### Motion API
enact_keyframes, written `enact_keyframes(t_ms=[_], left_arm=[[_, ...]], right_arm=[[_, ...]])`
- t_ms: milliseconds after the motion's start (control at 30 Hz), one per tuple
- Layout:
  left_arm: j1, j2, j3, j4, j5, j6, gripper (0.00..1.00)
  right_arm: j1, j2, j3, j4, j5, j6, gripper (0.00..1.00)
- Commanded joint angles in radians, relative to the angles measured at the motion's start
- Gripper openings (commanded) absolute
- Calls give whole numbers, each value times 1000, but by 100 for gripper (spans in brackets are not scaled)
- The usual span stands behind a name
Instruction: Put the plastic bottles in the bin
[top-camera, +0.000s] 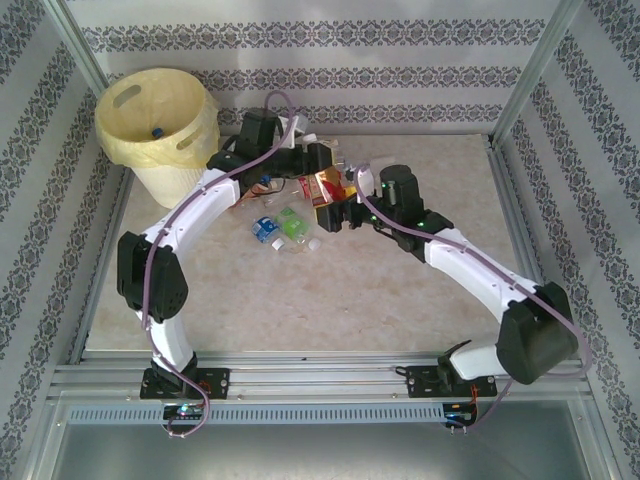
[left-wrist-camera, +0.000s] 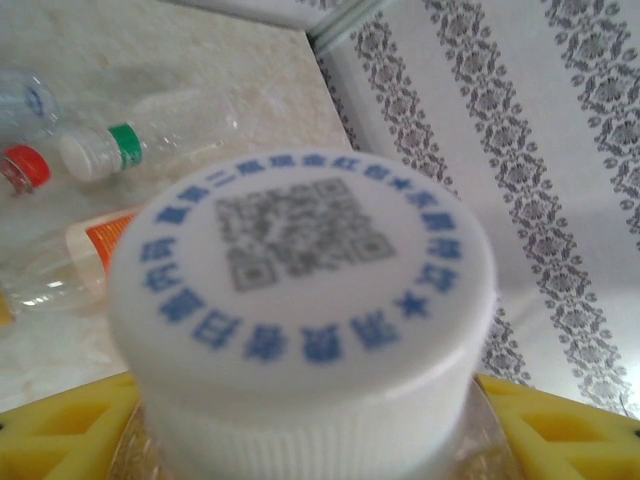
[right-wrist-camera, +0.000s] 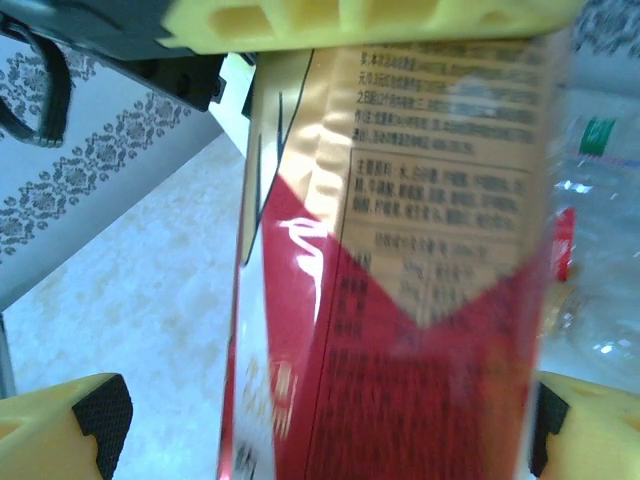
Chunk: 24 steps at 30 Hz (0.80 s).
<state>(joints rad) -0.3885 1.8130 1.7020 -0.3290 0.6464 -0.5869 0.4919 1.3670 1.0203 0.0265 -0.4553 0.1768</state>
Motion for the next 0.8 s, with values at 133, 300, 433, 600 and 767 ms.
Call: enact_keyframes(t_ms=[133,300,433,600,767], left_arm=[[89,-116,-27,27,-174,20,56],[154,-162,-28,27,-222,21,55],[217,-187,-10,32,-243,22,55],[295,-220,28,52,-296,48,54],[359,-226,104,30,-355,116,53]], right_arm=[[-19,-150,-54,46,85,-64,98],[-31,-218,-106,116,157,-57,98],[-43,-250,-131,154,202,-56,98],[-51,-283,-166,208,262,-32,98],[-56,-310,-193,236,304,-27,98]])
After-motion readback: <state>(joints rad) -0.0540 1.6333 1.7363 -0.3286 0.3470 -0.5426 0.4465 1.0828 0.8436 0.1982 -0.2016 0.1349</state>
